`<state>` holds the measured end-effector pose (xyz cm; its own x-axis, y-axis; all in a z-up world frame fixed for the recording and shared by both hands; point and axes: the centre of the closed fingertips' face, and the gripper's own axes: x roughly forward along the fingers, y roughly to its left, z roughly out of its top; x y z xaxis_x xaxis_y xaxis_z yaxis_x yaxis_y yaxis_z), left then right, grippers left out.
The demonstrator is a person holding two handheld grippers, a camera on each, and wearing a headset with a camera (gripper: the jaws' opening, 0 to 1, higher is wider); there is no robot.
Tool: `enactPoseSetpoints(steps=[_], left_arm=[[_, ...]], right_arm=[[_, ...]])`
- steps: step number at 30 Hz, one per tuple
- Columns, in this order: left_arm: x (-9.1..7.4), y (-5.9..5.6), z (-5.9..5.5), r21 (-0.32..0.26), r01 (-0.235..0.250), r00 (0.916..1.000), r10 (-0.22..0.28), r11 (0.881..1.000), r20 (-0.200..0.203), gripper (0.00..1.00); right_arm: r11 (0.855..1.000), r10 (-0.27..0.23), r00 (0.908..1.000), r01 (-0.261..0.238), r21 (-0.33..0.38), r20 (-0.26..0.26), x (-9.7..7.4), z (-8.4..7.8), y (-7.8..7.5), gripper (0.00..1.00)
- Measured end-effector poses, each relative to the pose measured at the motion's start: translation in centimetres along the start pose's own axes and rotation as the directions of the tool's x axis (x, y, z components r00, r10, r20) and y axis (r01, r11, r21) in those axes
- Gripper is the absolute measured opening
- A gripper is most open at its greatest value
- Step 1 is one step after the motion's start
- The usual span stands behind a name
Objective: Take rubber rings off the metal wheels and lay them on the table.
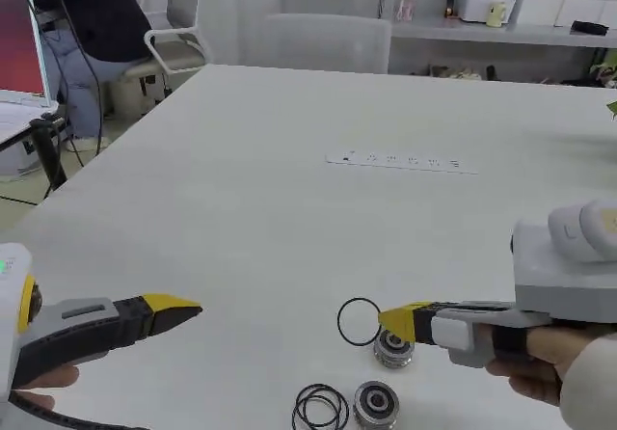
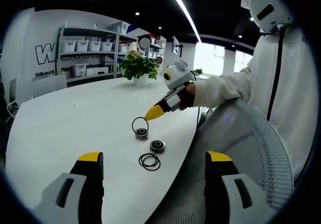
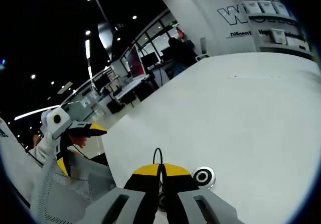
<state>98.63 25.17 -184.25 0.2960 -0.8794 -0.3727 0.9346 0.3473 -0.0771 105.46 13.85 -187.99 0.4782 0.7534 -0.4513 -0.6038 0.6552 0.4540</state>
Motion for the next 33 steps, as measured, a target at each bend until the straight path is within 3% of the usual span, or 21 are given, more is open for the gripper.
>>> enactPoseSetpoints(steps=[6,17,24,33], left_arm=[[0.3,0.0,-1.1,0.016,-0.008,0.9982,0.009,1.0,-0.06,0.81],[0.2,0.4,-1.8,-0.013,-0.015,0.997,0.014,1.0,-0.076,0.81],[0.3,0.5,-1.9,-0.029,-0.02,0.9968,0.018,0.999,-0.078,0.8],[0.3,0.3,-2.2,-0.04,-0.016,0.9961,0.012,0.999,-0.088,0.8]], right_arm=[[0.998,0.05,0.9969,-0.051,-0.02,-0.062,0.8,-1.5,1.8,0.0],[0.991,0.087,0.9761,-0.105,-0.083,-0.199,2.2,-4.8,3.1,0.0],[0.992,0.051,0.9695,-0.076,-0.099,-0.24,2.7,-6.0,2.1,0.0],[0.991,0.008,0.9676,-0.042,-0.127,-0.252,3.2,-6.6,1.1,0.0]])
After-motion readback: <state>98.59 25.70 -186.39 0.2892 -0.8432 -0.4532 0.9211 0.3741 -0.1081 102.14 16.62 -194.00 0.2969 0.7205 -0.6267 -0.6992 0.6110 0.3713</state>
